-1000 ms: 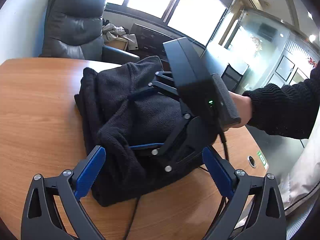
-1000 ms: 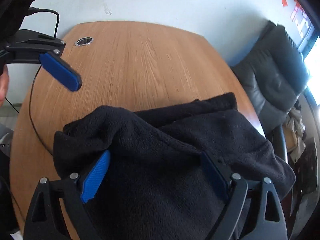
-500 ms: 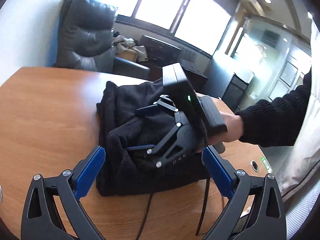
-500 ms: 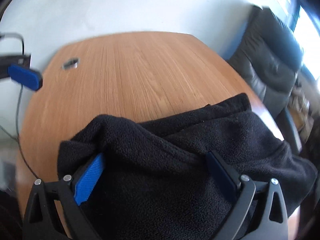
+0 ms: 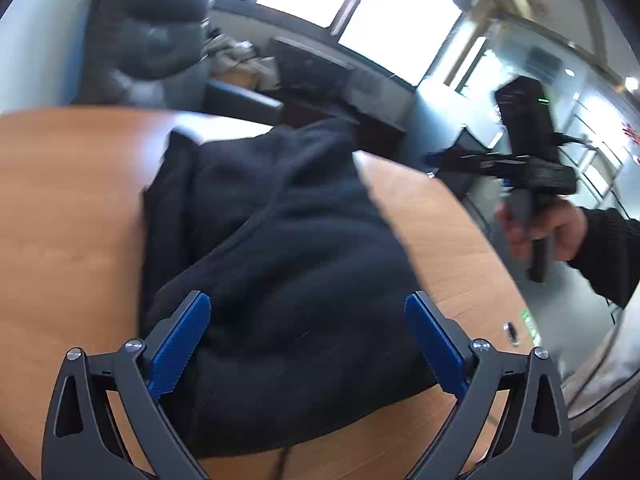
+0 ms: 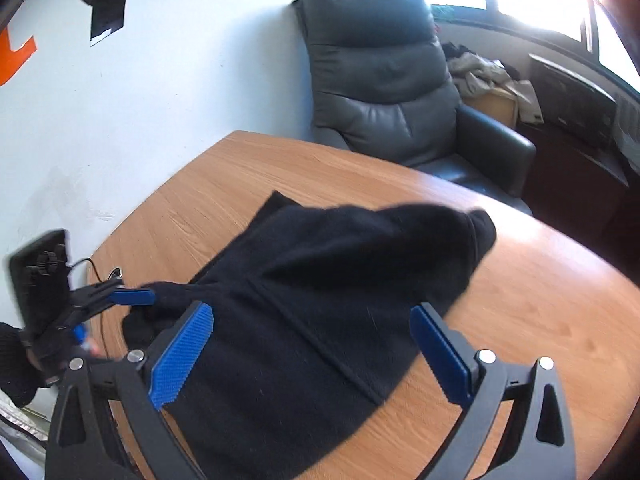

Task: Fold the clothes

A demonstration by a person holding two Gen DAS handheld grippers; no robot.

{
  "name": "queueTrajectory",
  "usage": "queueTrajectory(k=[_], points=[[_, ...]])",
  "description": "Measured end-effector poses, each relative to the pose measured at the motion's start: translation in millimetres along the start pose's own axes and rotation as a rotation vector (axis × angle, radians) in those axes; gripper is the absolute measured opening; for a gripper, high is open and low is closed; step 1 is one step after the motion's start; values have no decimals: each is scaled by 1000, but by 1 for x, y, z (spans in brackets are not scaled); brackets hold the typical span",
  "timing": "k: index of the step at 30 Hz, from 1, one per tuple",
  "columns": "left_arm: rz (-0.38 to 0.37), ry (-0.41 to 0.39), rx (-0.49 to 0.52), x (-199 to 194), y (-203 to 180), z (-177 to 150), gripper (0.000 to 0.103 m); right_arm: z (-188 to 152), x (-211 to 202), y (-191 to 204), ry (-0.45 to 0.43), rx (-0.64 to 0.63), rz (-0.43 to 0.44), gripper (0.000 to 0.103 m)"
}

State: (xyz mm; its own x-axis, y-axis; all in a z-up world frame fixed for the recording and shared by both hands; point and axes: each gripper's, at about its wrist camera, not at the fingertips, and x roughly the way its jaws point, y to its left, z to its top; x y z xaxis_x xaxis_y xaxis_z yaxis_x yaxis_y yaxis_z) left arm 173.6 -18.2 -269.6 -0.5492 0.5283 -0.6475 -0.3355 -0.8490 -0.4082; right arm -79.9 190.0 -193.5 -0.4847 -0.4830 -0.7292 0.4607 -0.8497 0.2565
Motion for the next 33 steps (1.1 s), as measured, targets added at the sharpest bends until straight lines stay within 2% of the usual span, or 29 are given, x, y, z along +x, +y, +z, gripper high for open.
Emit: queueTrajectory(k=[1,3,7,13,16,18,20,23,26,28,31,33], points=[[23,17,-15,4,10,-11,90,-5,-3,-5,-1,21,-6,101],[49,23,0,5,15,-28,85,-18,-1,-10,11,54,-7,101],[78,40,21,4,8,-28,86,-45,3,-19,34,120,-9,101],[116,110,69,4,-7,-15,88,-46,-8,-26,12,145,-15,101],[108,76,135,-16,-24,6,93,-45,-8,-33,45,149,-44,101],[86,47,163,-22,-32,13,96,-48,-4,-29,65,104,-74,101],[80,76,173,-13,-32,12,97,-48,2,-18,61,38,-90,101],[101,163,194,12,-22,-11,97,-41,18,0,35,-67,-39,101],[112,142,218,15,-15,-29,97,-25,35,17,5,-233,17,101],[108,129,211,15,-12,-31,99,-10,61,27,48,-349,48,101],[110,124,205,16,-9,-32,100,5,114,38,163,-480,54,103],[117,113,180,14,-5,-32,100,11,143,36,207,-455,96,103]])
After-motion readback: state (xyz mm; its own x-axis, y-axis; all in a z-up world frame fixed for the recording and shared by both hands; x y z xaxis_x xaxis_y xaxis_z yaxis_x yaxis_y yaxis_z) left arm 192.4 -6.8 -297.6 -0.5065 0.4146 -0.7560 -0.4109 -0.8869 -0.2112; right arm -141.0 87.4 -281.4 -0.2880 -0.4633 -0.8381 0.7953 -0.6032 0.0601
